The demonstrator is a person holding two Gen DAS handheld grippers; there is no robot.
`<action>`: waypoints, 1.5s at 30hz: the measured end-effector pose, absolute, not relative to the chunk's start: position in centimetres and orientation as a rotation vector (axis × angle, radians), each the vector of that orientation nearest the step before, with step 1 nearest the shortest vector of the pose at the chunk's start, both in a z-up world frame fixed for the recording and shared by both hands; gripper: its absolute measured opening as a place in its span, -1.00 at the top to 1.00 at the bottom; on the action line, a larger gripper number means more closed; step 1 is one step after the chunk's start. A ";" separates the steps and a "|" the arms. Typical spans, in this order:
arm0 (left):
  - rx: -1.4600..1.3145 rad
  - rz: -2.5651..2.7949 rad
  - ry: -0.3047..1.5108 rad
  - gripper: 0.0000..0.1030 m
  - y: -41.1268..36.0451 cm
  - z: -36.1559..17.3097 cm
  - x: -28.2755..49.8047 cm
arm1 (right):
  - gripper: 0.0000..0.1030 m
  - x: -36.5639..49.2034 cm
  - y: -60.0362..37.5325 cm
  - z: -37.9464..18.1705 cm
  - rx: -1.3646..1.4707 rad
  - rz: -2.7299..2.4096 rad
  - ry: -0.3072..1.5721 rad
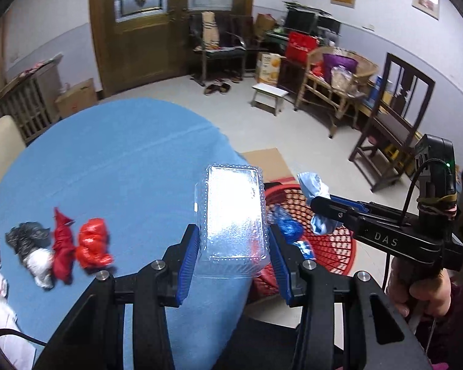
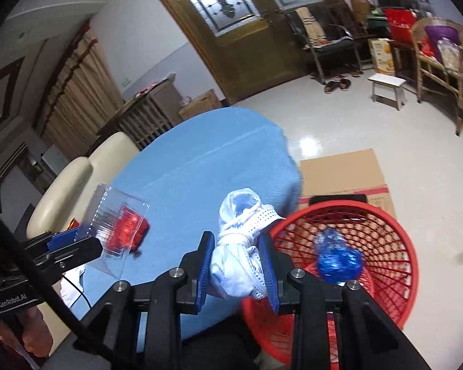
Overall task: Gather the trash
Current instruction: 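Carry mask and tray over the red basket and release both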
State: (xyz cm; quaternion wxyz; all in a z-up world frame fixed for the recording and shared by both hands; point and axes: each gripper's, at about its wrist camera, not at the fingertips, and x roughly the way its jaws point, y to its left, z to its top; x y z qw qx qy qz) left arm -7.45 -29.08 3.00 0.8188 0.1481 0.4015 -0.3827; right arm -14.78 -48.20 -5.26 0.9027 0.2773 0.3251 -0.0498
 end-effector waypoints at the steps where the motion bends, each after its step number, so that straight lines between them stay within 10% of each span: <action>1: 0.320 -0.832 0.866 0.09 -29.6 2.8 -7.5 | 0.37 -15.1 -48.7 -5.5 0.584 -0.111 0.676; 45: 0.443 -0.981 1.049 -0.03 -37.8 -4.1 -9.7 | 0.32 -18.9 -56.5 -10.5 0.829 -0.212 0.742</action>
